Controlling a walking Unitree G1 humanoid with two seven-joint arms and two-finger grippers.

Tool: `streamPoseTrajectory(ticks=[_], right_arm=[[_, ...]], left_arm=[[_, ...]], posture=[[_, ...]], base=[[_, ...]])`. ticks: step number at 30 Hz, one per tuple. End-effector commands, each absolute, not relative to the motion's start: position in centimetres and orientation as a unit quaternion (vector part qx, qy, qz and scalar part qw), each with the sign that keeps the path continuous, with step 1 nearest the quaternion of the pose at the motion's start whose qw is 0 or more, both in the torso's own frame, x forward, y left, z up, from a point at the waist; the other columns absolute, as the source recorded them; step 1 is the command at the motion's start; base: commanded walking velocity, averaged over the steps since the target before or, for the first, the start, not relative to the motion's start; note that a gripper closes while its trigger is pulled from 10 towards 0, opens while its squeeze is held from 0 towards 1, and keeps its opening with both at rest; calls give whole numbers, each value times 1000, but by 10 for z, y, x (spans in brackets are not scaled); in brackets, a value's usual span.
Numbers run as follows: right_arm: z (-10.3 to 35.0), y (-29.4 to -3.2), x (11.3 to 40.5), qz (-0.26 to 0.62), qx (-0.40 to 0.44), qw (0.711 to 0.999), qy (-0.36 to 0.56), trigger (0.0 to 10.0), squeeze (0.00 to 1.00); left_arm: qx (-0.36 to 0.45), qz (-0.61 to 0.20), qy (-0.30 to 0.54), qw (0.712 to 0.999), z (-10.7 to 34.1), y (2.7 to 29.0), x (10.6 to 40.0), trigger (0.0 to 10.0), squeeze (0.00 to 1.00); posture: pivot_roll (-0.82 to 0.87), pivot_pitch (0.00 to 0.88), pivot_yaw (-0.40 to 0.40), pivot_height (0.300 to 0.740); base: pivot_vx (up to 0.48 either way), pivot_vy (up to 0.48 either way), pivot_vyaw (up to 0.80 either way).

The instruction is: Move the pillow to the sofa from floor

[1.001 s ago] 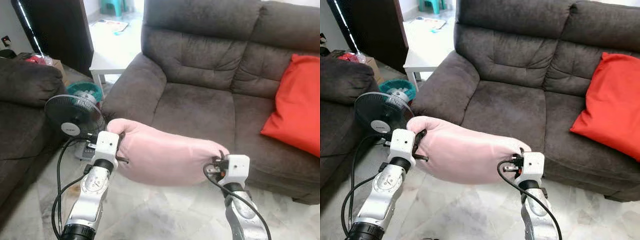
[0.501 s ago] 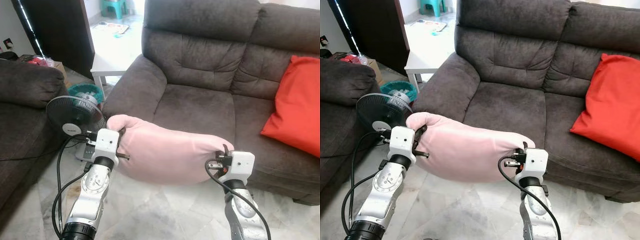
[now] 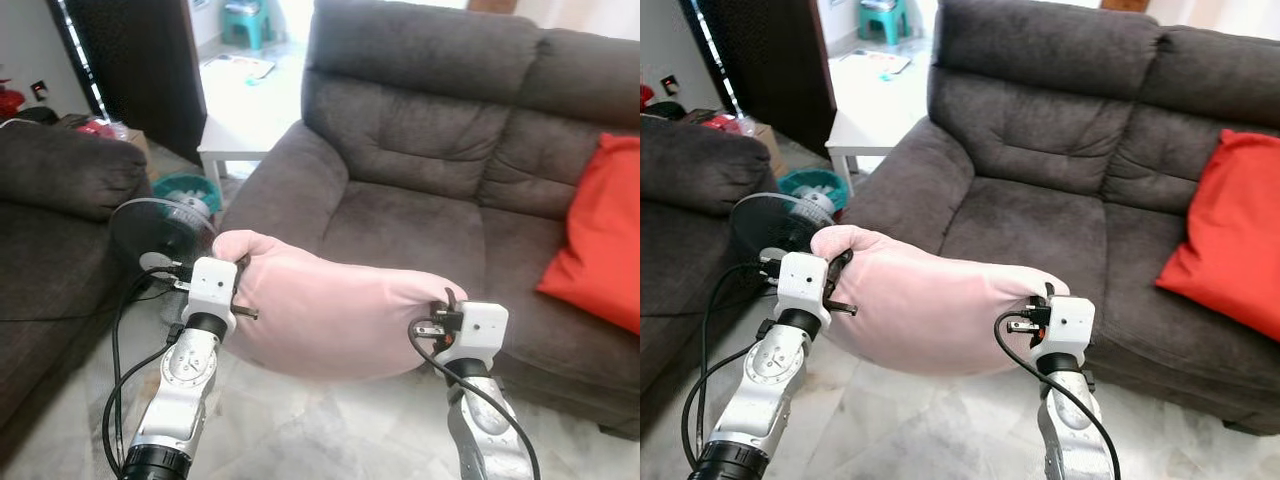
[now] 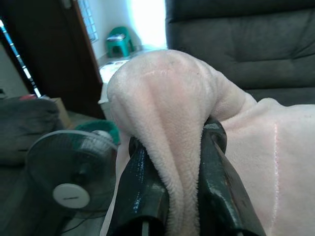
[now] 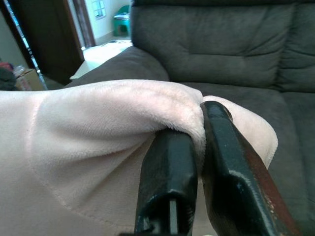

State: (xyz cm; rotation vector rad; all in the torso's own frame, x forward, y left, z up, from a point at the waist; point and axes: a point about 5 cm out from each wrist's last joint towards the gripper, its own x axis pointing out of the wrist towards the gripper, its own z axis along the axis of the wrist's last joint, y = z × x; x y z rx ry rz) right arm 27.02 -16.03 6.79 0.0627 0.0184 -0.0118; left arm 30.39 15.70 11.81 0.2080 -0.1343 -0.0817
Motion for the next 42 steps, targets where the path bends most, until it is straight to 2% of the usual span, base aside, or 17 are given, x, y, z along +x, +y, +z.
streamPoseTrajectory(ticks=[1, 18, 23, 42], right_arm=[[84, -172, 274, -30, 25, 999, -30, 10000, 0], [85, -168, 278, -17, 16, 999, -28, 10000, 0], [85, -166, 277, -10, 17, 999, -27, 10000, 0], [84, -162, 280, 4, 25, 999, -20, 10000, 0]], left_arm=[[100, -25, -105, 989, 135, 162, 308, 10000, 0], [97, -22, -110, 989, 139, 162, 310, 10000, 0], [96, -21, -111, 989, 139, 162, 310, 10000, 0], [95, -20, -129, 987, 150, 161, 314, 10000, 0]], posture=[[104, 0, -57, 740], [110, 8, -61, 740], [111, 12, -63, 740], [117, 14, -62, 740]], base=[[334, 0, 0], [334, 0, 0], [337, 0, 745], [335, 0, 0]])
